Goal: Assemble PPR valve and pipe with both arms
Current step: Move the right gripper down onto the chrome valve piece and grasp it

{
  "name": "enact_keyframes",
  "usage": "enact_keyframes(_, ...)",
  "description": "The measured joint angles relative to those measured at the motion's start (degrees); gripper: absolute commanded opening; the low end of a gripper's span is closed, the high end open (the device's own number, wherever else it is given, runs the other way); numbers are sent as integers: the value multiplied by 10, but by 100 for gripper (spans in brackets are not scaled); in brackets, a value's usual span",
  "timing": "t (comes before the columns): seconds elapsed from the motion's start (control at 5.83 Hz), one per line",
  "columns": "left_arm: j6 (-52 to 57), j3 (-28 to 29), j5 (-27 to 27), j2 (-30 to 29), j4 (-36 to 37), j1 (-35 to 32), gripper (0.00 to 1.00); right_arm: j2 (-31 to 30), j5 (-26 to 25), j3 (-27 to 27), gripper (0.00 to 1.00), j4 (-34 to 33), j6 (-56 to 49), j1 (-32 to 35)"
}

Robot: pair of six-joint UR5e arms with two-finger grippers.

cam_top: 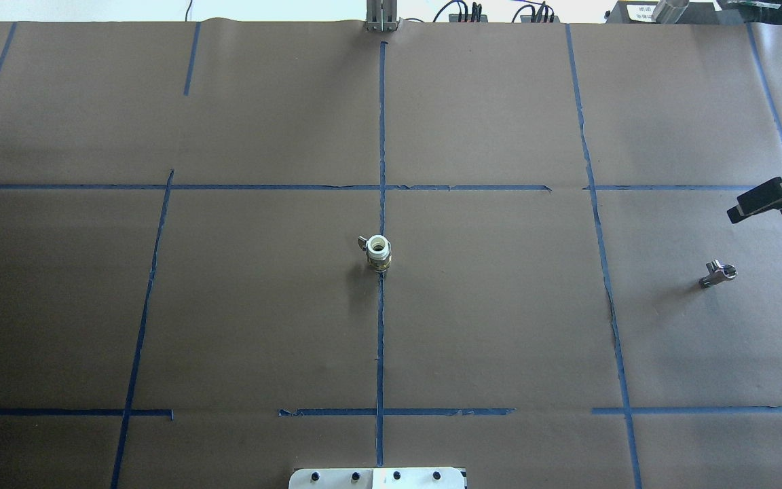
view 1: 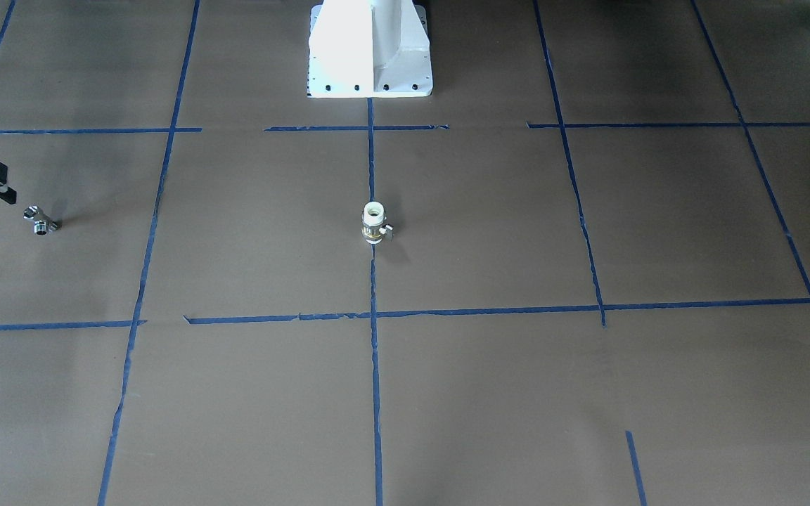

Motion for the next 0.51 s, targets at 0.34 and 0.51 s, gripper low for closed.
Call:
enact_keyframes(0.34,-1,2,-2,3,-6,0,100,-20,-36,-17,100,40,28,-42)
enact_keyframes(0.51,-2,1,-3,2,-7,0,100,-30,-53,-28,100,59,31,-57)
